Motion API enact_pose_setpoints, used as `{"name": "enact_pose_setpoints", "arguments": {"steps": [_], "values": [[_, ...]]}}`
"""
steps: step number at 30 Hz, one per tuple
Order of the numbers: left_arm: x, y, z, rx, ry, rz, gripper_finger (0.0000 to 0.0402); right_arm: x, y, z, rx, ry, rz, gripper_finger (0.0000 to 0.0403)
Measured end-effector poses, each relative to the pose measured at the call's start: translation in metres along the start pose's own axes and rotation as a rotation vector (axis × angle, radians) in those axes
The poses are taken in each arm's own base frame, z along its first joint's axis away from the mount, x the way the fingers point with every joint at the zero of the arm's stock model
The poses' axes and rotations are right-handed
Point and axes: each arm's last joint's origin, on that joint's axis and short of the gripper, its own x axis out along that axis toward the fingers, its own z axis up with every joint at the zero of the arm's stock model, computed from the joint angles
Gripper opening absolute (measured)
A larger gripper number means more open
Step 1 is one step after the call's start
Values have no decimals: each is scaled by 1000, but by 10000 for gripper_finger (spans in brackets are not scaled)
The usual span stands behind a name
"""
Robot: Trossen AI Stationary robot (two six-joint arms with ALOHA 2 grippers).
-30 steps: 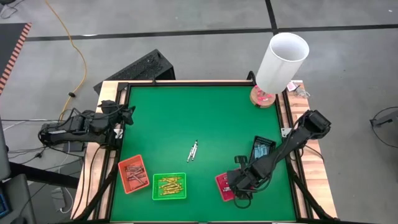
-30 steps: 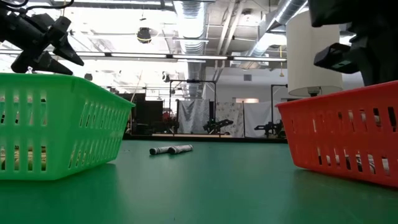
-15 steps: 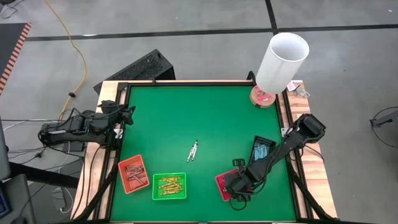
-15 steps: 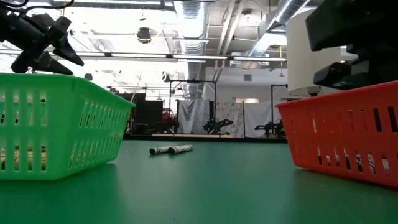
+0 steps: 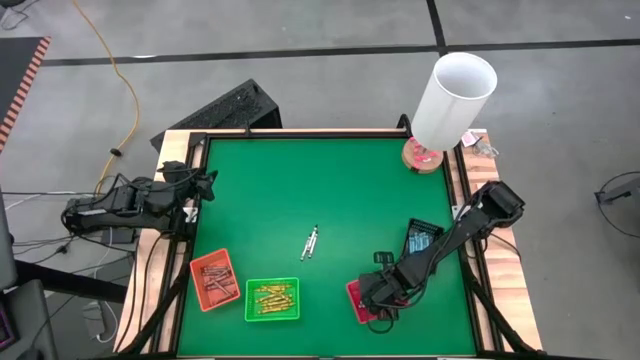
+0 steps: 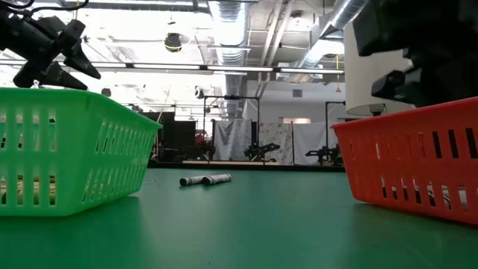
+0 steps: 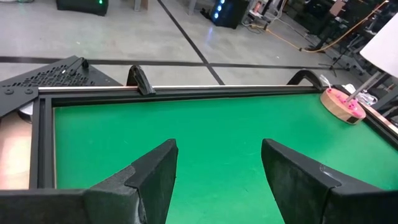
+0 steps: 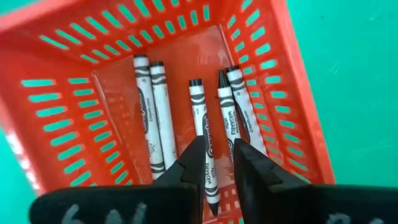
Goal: Sort crayons
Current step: Put the black crayon into the red bin
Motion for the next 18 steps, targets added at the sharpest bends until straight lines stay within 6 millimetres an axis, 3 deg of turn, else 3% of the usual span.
{"name": "enact_pose_setpoints", "arguments": {"steps": [10, 18], "values": [[0, 0, 0, 0, 0, -1, 223, -36, 3, 18, -80, 31, -14, 83], [0, 0, 0, 0, 1, -1, 223, -66, -8, 52, -130, -73, -4, 83]]}}
